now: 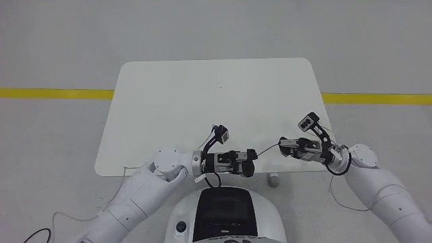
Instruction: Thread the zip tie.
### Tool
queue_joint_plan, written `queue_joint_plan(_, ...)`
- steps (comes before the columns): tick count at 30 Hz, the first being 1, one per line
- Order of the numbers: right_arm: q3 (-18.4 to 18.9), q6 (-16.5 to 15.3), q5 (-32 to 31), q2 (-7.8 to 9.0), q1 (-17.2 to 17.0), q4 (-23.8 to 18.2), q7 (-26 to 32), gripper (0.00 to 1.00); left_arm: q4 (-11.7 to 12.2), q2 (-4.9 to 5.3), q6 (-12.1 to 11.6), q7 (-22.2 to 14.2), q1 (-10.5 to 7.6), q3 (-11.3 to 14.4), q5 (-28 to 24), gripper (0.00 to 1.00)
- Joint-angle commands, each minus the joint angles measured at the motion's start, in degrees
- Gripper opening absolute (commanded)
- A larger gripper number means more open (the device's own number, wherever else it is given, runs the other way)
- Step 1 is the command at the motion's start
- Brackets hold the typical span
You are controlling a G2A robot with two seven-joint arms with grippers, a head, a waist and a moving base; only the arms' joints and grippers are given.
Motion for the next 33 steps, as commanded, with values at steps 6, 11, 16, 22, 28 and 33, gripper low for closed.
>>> queue_joint_plan(6, 0.08, 0.00, -0.15, -0.24, 0.24, 0.67, 0.00, 0.00, 0.00, 0.00, 0.00, 0.00, 0.00, 0.00, 0.00, 1.00)
queue_joint_plan(11, 0.58, 0.48, 1.84, -0.58, -0.86, -0.96, 0.00, 0.00, -0.62, -0.13, 0.89, 0.81, -0.28, 0.86, 0.35, 1.00)
queue_joint_plan(16, 0.65, 0.00, 4.08, -0.76, -2.48, -2.65, 0.00, 0.00, -0.73, -0.88, 1.89, 2.80, -2.46, 3.17, 0.89, 1.00)
queue_joint_plan(22, 1.06, 0.00, 6.72, -0.49, -4.07, -4.48, 0.00, 0.00, 1.56, -2.48, 2.03, 4.76, -6.22, 6.59, -0.27, 1.00)
queue_joint_plan(28, 0.98, 0.00, 6.91, -0.32, -4.07, -4.28, 0.00, 0.00, 2.94, -3.12, 1.94, 5.83, -7.50, 7.76, -0.71, 1.00)
queue_joint_plan(33, 1.00, 0.07, 5.38, -0.42, -4.18, -5.23, -2.13, 0.00, 2.57, -3.15, 2.23, 6.95, -7.21, 7.94, -0.48, 1.00)
